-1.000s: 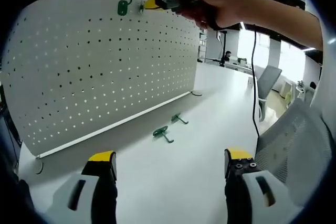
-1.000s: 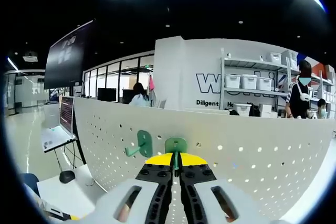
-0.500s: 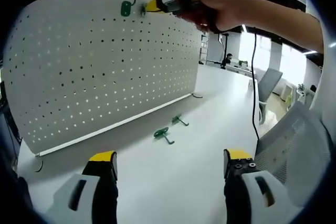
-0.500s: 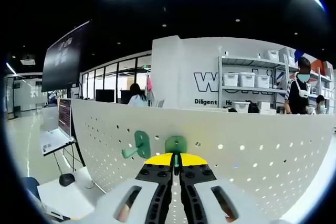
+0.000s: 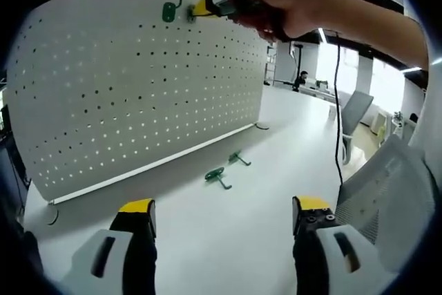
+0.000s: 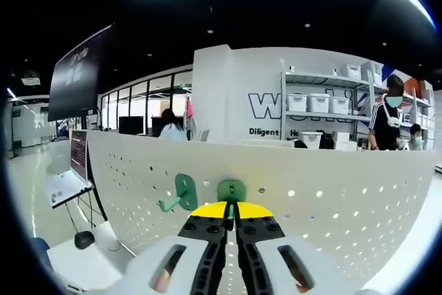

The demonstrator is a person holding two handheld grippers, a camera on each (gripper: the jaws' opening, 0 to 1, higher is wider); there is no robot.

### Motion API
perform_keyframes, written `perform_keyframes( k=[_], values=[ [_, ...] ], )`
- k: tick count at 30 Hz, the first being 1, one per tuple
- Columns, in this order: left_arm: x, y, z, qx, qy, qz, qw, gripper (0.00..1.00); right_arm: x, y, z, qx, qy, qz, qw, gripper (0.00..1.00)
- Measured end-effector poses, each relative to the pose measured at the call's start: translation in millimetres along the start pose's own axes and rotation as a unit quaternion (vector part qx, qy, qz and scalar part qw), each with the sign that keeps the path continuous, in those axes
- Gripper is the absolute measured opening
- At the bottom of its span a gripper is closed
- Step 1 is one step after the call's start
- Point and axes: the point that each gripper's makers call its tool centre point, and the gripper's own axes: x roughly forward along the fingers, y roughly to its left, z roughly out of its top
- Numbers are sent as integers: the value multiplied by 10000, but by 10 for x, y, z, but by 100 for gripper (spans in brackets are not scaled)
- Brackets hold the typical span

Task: Insert the hook assembly into the mounting plate slot until the hook locks in place.

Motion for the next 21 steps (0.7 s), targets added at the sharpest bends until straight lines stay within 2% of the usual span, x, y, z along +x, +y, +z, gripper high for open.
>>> perform_keyframes(
  k=[6, 16, 21],
  values=[
    [10, -27, 2, -22, -7, -36, 10000, 82, 13, -1, -12, 25, -17, -408, 9992, 1],
    [22, -67, 26, -58, -108, -108, 9999, 82, 16, -6, -20, 81, -24, -663, 9978, 1],
    [14, -27, 45, -139, -191, -77, 9997, 81, 30, -3, -30, 102, -57, -747, 9971, 2]
  ],
)
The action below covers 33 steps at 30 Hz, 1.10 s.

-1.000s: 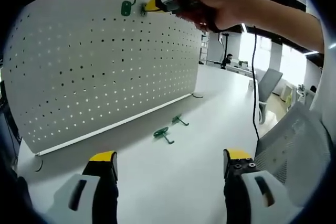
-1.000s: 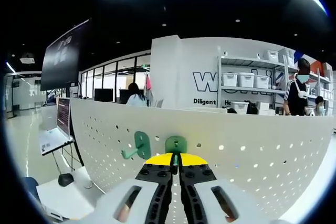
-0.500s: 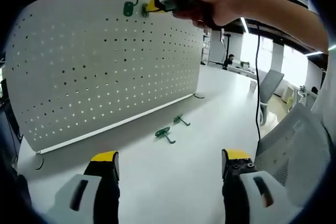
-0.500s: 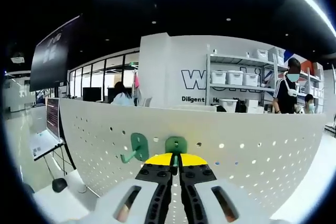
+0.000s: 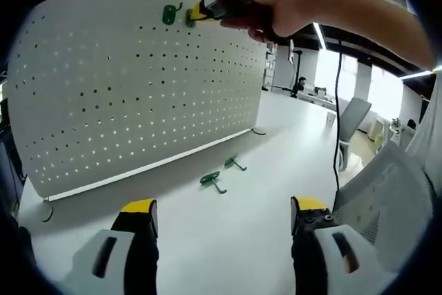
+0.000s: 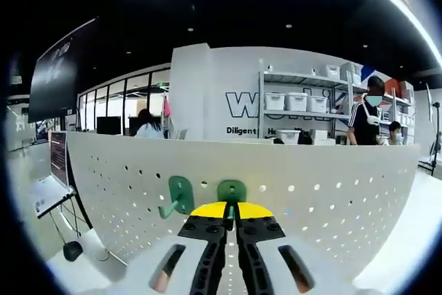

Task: Insert the hook assembly into the mounting plate slot until the hook locks in place.

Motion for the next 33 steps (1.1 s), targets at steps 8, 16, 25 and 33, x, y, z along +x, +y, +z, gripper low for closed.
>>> perform_keyframes(
  k=[8, 16, 25, 33],
  values=[
    [-30, 48, 76, -73, -172, 55, 9998, 80, 8, -11, -12, 131, -115, -110, 9998, 2],
    [-33, 57, 91, -77, -193, 74, 9998, 79, -5, -9, -19, 89, -100, -37, 9999, 3],
    [-44, 78, 85, -132, -200, 96, 9997, 79, -26, 22, -26, -102, -96, 351, 9993, 5],
    [-29, 47, 55, -78, -129, 53, 9999, 79, -65, 145, -48, -405, -198, 756, 9961, 22]
  ],
)
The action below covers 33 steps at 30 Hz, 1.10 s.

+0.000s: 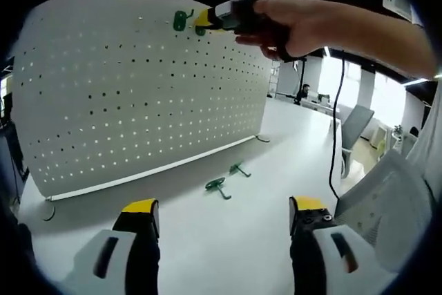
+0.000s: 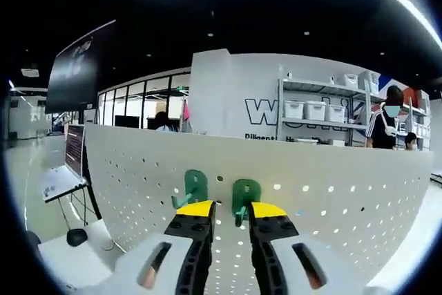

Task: Insert the hook assembly into the mounting plate slot until the hook locks in place.

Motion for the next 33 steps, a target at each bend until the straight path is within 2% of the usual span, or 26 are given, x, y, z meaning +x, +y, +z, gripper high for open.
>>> perform_keyframes(
  k=[9, 10, 11, 12, 14, 25, 29, 31, 33],
  values=[
    [-8, 21, -30, -8, 56, 31, 10000, 79, -24, 59, -31, -198, 23, 270, 9994, 38],
    [-7, 20, -34, -8, 66, 28, 10000, 79, -24, 95, -47, -261, 58, 369, 9990, 40],
    [-7, 19, -37, -8, 74, 27, 10000, 79, -36, 99, -77, -531, 135, 365, 9978, 42],
    [-5, 17, -39, -4, 80, 26, 10000, 79, -46, 108, -74, -548, 97, 366, 9978, 42],
    [0, 13, -42, -1, 84, 21, 10000, 79, -66, 121, -81, -330, 49, 438, 9985, 44],
    [2, 14, -78, -15, 147, 20, 9999, 79, -95, 81, -111, -154, 0, 498, 9986, 48],
    [-1, 18, -88, -13, 164, 25, 9999, 79, -145, 86, -114, -200, -102, 680, 9974, 48],
    [-2, 24, -93, -14, 169, 30, 9999, 79, -191, 116, -109, -206, -236, 897, 9955, 49],
    [-3, 27, -94, -22, 170, 36, 9998, 79, -236, 112, -157, -234, -225, 1012, 9943, 51]
  ],
)
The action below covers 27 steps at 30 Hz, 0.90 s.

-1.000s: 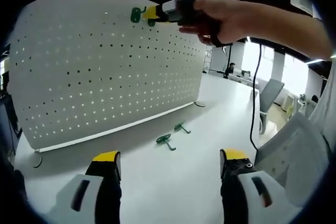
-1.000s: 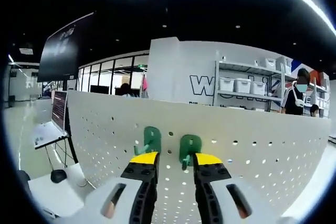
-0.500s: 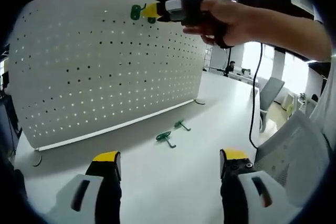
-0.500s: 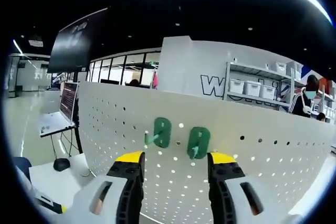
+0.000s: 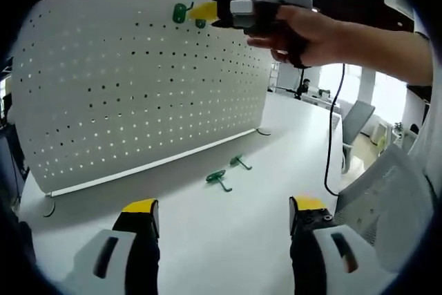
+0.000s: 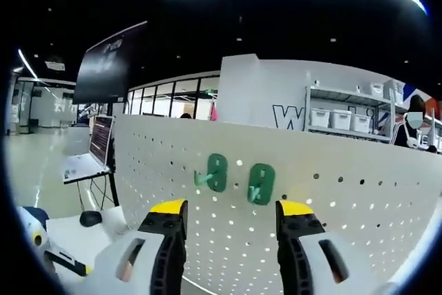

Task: Insert the hook assembly into the mounting plate slot until the hook locks in place.

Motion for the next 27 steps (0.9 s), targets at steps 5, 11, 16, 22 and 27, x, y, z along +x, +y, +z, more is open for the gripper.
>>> perform_keyframes(
  k=[5, 11, 16, 22, 27],
  values=[
    [6, -4, -11, 18, 20, -14, 10000, 79, -112, 39, -38, 40, -136, 249, 9996, 54],
    [3, 7, -8, -13, 8, 1, 10000, 80, -166, 70, -62, 53, -163, 347, 9993, 55],
    [3, -1, -6, -9, 12, -2, 10000, 79, -218, 72, -79, 8, -161, 396, 9991, 56],
    [7, 1, -2, 3, 12, 1, 10000, 79, -340, 85, -190, 51, -95, 487, 9988, 58],
    [-2, 8, -1, 14, 17, 20, 10000, 79, -459, 102, -310, 75, -11, 573, 9983, 59]
  ],
)
